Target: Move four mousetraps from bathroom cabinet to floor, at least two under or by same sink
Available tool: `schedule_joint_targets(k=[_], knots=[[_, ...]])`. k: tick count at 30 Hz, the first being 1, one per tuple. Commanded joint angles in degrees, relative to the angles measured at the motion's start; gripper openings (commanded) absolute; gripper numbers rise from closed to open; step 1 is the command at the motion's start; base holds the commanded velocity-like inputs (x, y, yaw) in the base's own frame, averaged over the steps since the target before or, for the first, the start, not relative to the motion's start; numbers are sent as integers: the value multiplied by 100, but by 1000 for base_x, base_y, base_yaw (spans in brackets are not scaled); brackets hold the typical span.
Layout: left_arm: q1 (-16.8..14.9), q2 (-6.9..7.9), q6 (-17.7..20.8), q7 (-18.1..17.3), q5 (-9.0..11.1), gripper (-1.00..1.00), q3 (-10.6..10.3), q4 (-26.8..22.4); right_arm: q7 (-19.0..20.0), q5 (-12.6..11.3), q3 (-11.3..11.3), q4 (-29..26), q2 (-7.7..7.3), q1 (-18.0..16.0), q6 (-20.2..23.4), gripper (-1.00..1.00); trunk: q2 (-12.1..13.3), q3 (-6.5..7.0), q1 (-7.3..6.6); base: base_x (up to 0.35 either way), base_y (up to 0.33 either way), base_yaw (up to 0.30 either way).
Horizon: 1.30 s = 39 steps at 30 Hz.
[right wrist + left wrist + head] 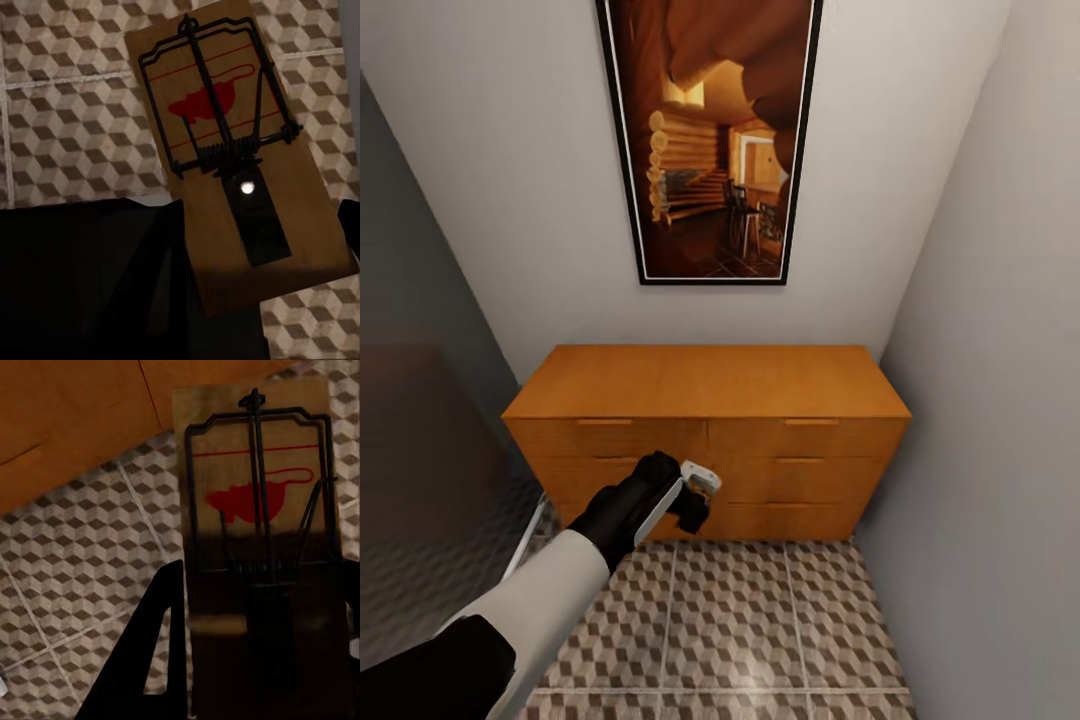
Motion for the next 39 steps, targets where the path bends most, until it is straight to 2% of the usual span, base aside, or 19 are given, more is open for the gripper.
schedule_joint_targets(k=[1, 2, 3, 4, 9, 11, 12, 13, 14, 15, 19, 26, 27, 31, 32, 34, 36, 39], knots=[[-7, -1, -17, 9, 18, -100, -14, 258, -12, -57, 49, 5, 1, -6, -21, -100, -9, -9, -1, -271, 137, 0], [-5, -4, -58, 8, 19, -100, -14, 359, -12, -57, 49, 5, 1, -6, -21, -100, -9, -9, -1, -251, 121, 0], [18, -15, -332, 6, 24, -100, -16, 719, -17, -57, 49, 5, 1, -7, -21, -100, -9, -9, -1, -145, 65, 0], [77, -24, -795, 5, 30, -100, -18, 1136, -20, -57, 49, 5, 1, -8, -21, -100, -9, -9, -1, -74, 33, 0], [385, -32, -2595, -60, 38, -100, -15, 2852, -18, -54, 49, -2, -18, -5, -22, -100, -9, -9, -1, -23, 11, 0], [575, -31, -3445, -74, 40, -100, -14, 3554, -16, -50, 49, -8, -27, -5, -30, -100, -9, -9, -1, -4, 2, 0], [730, -27, -4138, -79, 40, -100, -14, 4045, -15, -49, 49, -10, -30, -5, -38, -100, -9, -9, -1, -2, 1, 0], [844, -21, -4559, -81, 40, -100, -14, 4283, -15, -49, 49, -14, -32, -5, -43, -100, -9, -9, -1, -1, 0, 0], [986, -4, -4918, -79, 41, -100, -11, 4426, -14, -49, 49, -19, -33, -6, -54, -100, -9, -9, -1, 0, 0, 0], [1258, 61, -5322, -77, 38, -100, -8, 4546, -14, -48, 49, -48, -33, -6, -65, -100, -9, -9, -1, 0, 0, 0], [1851, 281, -5866, -66, 33, -100, -6, 4651, -14, -28, 49, -238, -49, 0, -64, -100, -9, -9, -1, 0, 0, 0], [2722, 699, -6874, -28, 56, -100, -5, 4671, -48, 76, 48, -612, -202, -2, 17, -100, -9, -9, -1, 0, 0, 0], [2822, 772, -7018, -26, 60, -100, -5, 4672, -68, 79, 48, -650, -220, -4, 98, -100, -9, -9, -1, 0, 0, 0], [3221, 1063, -8015, -4, 140, -100, 8, 4676, -164, 83, 48, -1055, -333, -18, 853, -100, -9, -9, -1, 0, 0, 0], [3355, 1122, -8251, 0, 273, -100, 21, 4674, -183, 88, 47, -1282, -389, -20, 1060, -100, -9, -9, -1, 0, 0, 0], [3453, 1176, -8379, 1, 538, -100, 61, 4675, -206, 88, 45, -1457, -438, -23, 1227, -100, -9, -9, -1, 0, 0, 0], [3562, 1262, -8503, -2, 1104, -100, 124, 4676, -250, 91, 42, -1630, -476, -24, 1385, -100, -9, -9, -1, 0, 0, 0], [3689, 1432, -8791, -4, 2174, -100, 158, 4680, -373, 92, 41, -1777, -518, -25, 1514, -100, -9, -9, -1, 0, 0, 0]])
